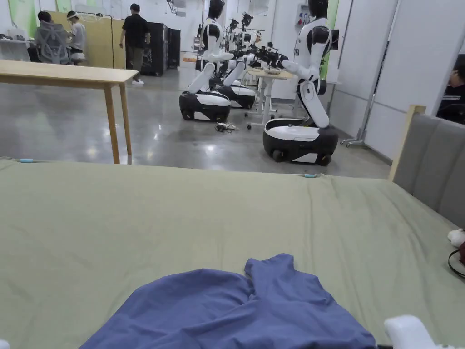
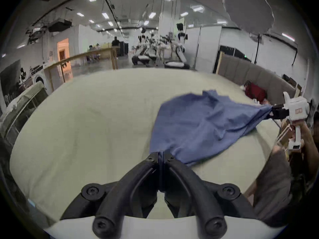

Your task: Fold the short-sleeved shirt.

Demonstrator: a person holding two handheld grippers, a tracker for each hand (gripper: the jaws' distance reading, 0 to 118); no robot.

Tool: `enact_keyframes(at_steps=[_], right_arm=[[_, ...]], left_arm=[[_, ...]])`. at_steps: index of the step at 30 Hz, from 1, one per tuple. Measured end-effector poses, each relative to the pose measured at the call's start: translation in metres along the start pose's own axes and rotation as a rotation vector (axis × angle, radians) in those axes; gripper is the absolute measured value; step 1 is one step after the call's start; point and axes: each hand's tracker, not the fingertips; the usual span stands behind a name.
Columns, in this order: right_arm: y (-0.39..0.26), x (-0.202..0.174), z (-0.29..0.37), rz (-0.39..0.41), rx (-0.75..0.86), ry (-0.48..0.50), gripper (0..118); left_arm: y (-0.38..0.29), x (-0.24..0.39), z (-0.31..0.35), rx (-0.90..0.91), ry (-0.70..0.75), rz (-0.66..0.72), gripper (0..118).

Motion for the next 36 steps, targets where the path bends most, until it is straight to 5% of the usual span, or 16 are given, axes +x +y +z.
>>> enact_keyframes(at_steps=[9, 11, 12, 13, 14, 15, 19, 21, 22, 23, 24, 25, 32, 35, 36], right_arm=[[-0.031, 0.004, -0.040, -0.044, -0.125, -0.009, 11], [-0.028, 0.007, -0.033, -0.056, -0.107, -0.001, 20], [-0.028, 0.007, -0.026, -0.056, -0.086, -0.006, 35], [-0.029, 0.008, -0.017, -0.051, -0.072, -0.002, 54], [-0.029, 0.008, -0.004, -0.048, -0.059, -0.007, 76], [-0.030, 0.008, 0.012, -0.053, -0.020, -0.002, 78], [-0.037, 0.005, 0.086, -0.153, 0.222, 0.047, 78], [-0.047, -0.001, 0.113, -0.213, 0.345, 0.038, 78], [-0.052, -0.003, 0.121, -0.224, 0.375, 0.033, 75], [-0.055, -0.006, 0.126, -0.232, 0.387, 0.018, 55], [-0.056, -0.011, 0.128, -0.237, 0.381, -0.010, 24], [-0.057, -0.015, 0.128, -0.240, 0.388, -0.035, 3], [-0.061, -0.015, 0.111, -0.275, 0.370, 0.062, 3], [-0.059, -0.020, 0.110, -0.257, 0.364, 0.063, 3], [-0.060, -0.020, 0.109, -0.254, 0.366, 0.071, 3]], left_arm=[[-0.031, -0.019, -0.025, -0.071, -0.001, 0.067, 1], [-0.031, -0.021, -0.022, -0.032, -0.007, 0.083, 10], [-0.029, -0.021, -0.019, -0.007, 0.008, 0.091, 26], [-0.027, -0.017, -0.011, 0.001, 0.013, 0.096, 61], [-0.025, -0.017, -0.008, 0.004, 0.016, 0.106, 111], [-0.023, -0.017, 0.002, 0.046, 0.013, 0.121, 118], [-0.011, -0.010, 0.042, 0.124, 0.020, 0.140, 115], [-0.016, 0.000, 0.061, 0.184, 0.022, 0.155, 98], [-0.018, 0.003, 0.069, 0.205, 0.025, 0.161, 75], [-0.019, 0.005, 0.073, 0.219, 0.028, 0.167, 24], [-0.021, 0.009, 0.075, 0.215, 0.041, 0.166, 0], [-0.026, 0.012, 0.078, 0.189, 0.079, 0.181, 0], [-0.019, -0.002, 0.064, 0.145, 0.092, 0.211, 0], [-0.014, -0.007, 0.038, 0.056, 0.169, 0.209, 16], [-0.011, -0.010, 0.027, 0.015, 0.185, 0.206, 47]])
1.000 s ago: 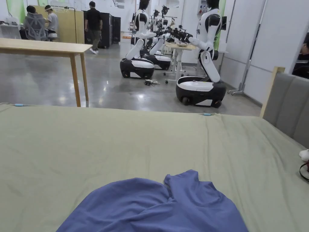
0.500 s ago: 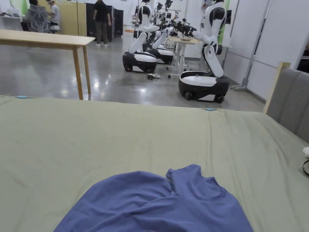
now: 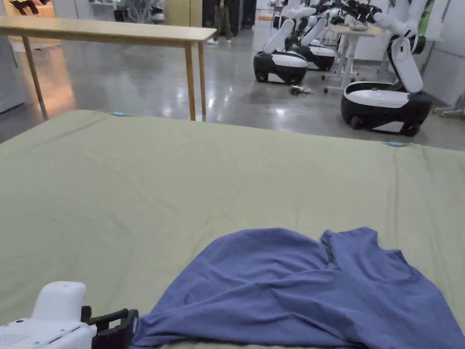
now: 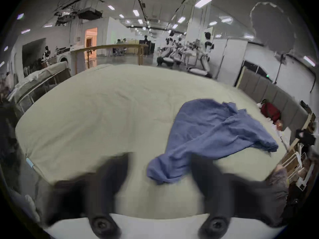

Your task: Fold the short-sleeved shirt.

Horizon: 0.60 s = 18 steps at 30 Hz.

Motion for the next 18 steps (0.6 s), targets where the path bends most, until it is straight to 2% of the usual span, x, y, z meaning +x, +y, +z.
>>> enact_keyframes(at_steps=[1, 2, 4, 6, 9, 11, 12, 13, 14, 15, 16, 18], right_arm=[[-0.001, 0.000, -0.001, -0.002, -0.001, 0.006, 3], [-0.002, 0.001, -0.001, -0.005, -0.004, 0.012, 3], [-0.002, -0.003, -0.002, -0.001, -0.010, 0.014, 3], [-0.005, -0.003, -0.004, 0.000, -0.020, 0.012, 3], [-0.006, -0.004, -0.003, -0.004, -0.032, 0.011, 3], [-0.007, -0.002, -0.003, -0.006, -0.042, 0.004, 3], [-0.008, -0.001, -0.004, -0.006, -0.047, -0.003, 3], [-0.009, -0.001, -0.005, -0.007, -0.054, -0.013, 3], [-0.009, 0.001, -0.007, -0.009, -0.063, -0.017, 3], [-0.009, 0.002, -0.007, -0.014, -0.070, -0.022, 3], [-0.009, 0.003, -0.009, -0.016, -0.073, -0.027, 3], [-0.005, 0.005, -0.013, -0.014, -0.078, -0.036, 3]], left_arm=[[-0.004, 0.002, -0.013, -0.045, 0.028, -0.004, 85], [-0.004, 0.002, -0.021, -0.046, 0.040, -0.004, 112], [-0.003, 0.003, -0.035, -0.068, 0.102, -0.043, 106], [-0.009, 0.003, -0.053, -0.127, 0.158, -0.069, 106], [-0.020, 0.005, -0.065, -0.176, 0.087, -0.055, 104], [-0.023, 0.008, -0.067, -0.179, 0.094, -0.063, 101], [-0.021, 0.010, -0.062, -0.154, 0.101, -0.085, 98], [-0.024, 0.006, -0.063, -0.130, 0.086, -0.097, 84], [-0.022, 0.007, -0.061, -0.111, 0.038, -0.112, 42], [-0.022, 0.008, -0.059, -0.094, -0.011, -0.122, 10], [-0.024, 0.012, -0.059, -0.092, -0.044, -0.129, 3], [-0.027, 0.022, -0.058, -0.119, -0.004, -0.158, 3]])
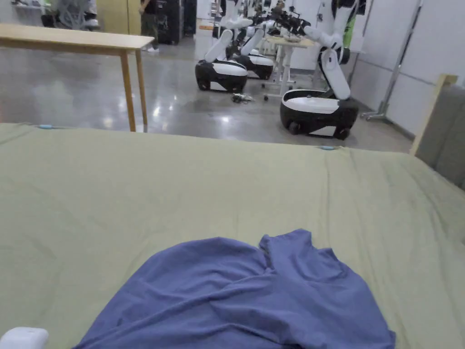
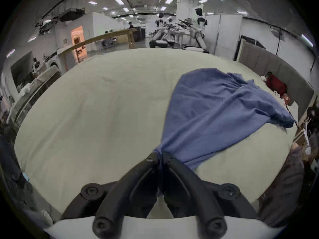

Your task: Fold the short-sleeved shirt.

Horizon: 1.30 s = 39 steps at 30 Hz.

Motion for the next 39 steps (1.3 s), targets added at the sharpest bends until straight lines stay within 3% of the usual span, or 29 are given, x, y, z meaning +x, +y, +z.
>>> enact_keyframes(at_steps=[4, 5, 6, 8, 10, 15, 18, 21, 23, 24, 25, 26, 27, 28, 29, 33, 39], right_arm=[[0.038, 0.007, -0.017, 0.028, 0.045, -0.018, 3], [0.053, 0.012, -0.029, 0.029, 0.046, -0.033, 10], [0.067, 0.017, -0.046, 0.049, 0.061, -0.025, 30], [0.090, 0.026, -0.086, 0.120, 0.029, -0.033, 90], [0.110, 0.038, -0.140, 0.163, -0.088, -0.063, 93], [0.138, 0.062, -0.274, 0.107, -0.291, -0.054, 93], [0.142, 0.063, -0.321, 0.199, -0.398, -0.132, 93], [0.139, 0.061, -0.347, 0.242, -0.516, -0.079, 93], [0.136, 0.057, -0.359, 0.249, -0.576, -0.092, 92], [0.135, 0.054, -0.362, 0.259, -0.589, -0.090, 85], [0.135, 0.053, -0.357, 0.263, -0.571, -0.081, 62], [0.135, 0.049, -0.358, 0.268, -0.571, -0.076, 24], [0.133, 0.043, -0.358, 0.293, -0.565, -0.106, 11], [0.133, 0.043, -0.357, 0.327, -0.575, -0.140, 9], [0.133, 0.045, -0.357, 0.311, -0.592, -0.107, 7], [0.138, 0.043, -0.343, 0.319, -0.544, -0.129, 7], [0.159, 0.029, -0.264, 0.258, -0.202, -0.049, 7]], left_arm=[[-0.002, 0.004, -0.001, 0.016, -0.031, 0.005, 3], [-0.002, 0.003, -0.001, 0.019, -0.036, 0.018, 3], [-0.002, 0.002, -0.001, 0.020, -0.037, 0.025, 3], [-0.001, 0.001, -0.002, 0.020, -0.038, 0.028, 3], [-0.003, -0.001, -0.002, 0.021, -0.041, 0.032, 3], [-0.004, -0.002, -0.005, 0.013, -0.045, 0.049, 3], [-0.003, -0.001, -0.004, 0.005, -0.050, 0.050, 3], [-0.002, 0.002, -0.003, -0.001, -0.052, 0.058, 3], [0.000, 0.005, -0.003, -0.004, -0.051, 0.060, 3], [0.000, 0.006, -0.002, -0.004, -0.050, 0.060, 3], [0.000, 0.006, -0.002, -0.004, -0.050, 0.060, 3], [0.000, 0.007, -0.002, -0.006, -0.051, 0.061, 3], [0.001, 0.008, -0.001, -0.006, -0.052, 0.062, 3], [0.002, 0.008, 0.000, -0.006, -0.053, 0.063, 3], [0.002, 0.008, 0.000, -0.007, -0.055, 0.064, 3], [0.002, 0.008, 0.003, -0.003, -0.058, 0.072, 3], [0.020, 0.004, 0.020, 0.101, -0.091, 0.132, 3]])
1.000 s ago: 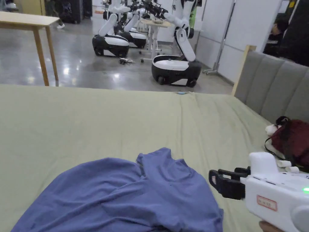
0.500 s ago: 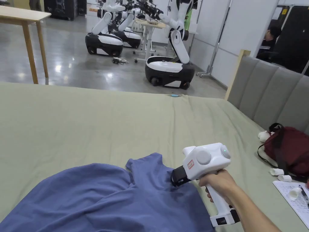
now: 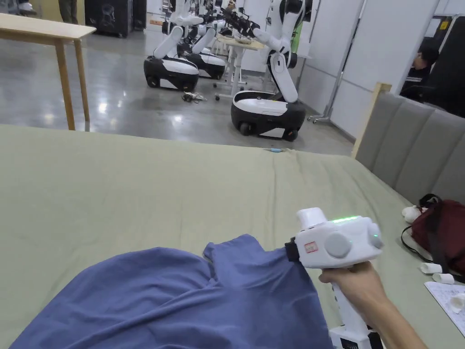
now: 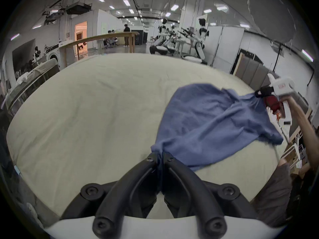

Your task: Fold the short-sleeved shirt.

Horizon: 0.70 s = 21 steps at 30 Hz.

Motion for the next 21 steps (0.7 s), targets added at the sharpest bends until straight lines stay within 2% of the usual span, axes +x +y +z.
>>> enact_keyframes(at_steps=[3, 6, 8, 9, 13, 17, 21], right_arm=[[0.005, -0.005, 0.054, -0.056, 0.184, 0.037, 7], [0.015, -0.008, 0.093, -0.086, 0.338, 0.025, 7], [0.031, -0.010, 0.114, -0.077, 0.417, 0.025, 7], [0.043, -0.011, 0.123, -0.072, 0.461, -0.013, 7], [0.091, -0.009, 0.164, -0.052, 0.596, -0.030, 7], [0.136, -0.008, 0.204, -0.045, 0.716, -0.066, 7], [0.184, -0.007, 0.229, -0.040, 0.808, -0.086, 7]], left_arm=[[0.033, 0.005, 0.011, 0.102, -0.048, 0.039, 3], [0.081, 0.017, 0.020, 0.200, -0.072, 0.029, 3], [0.121, 0.026, 0.025, 0.277, -0.110, 0.016, 3], [0.143, 0.034, 0.029, 0.315, -0.110, 0.009, 3], [0.224, 0.064, 0.047, 0.476, -0.123, -0.101, 3], [0.293, 0.081, 0.068, 0.552, -0.161, -0.044, 3], [0.347, 0.093, 0.074, 0.601, -0.161, -0.065, 3]])
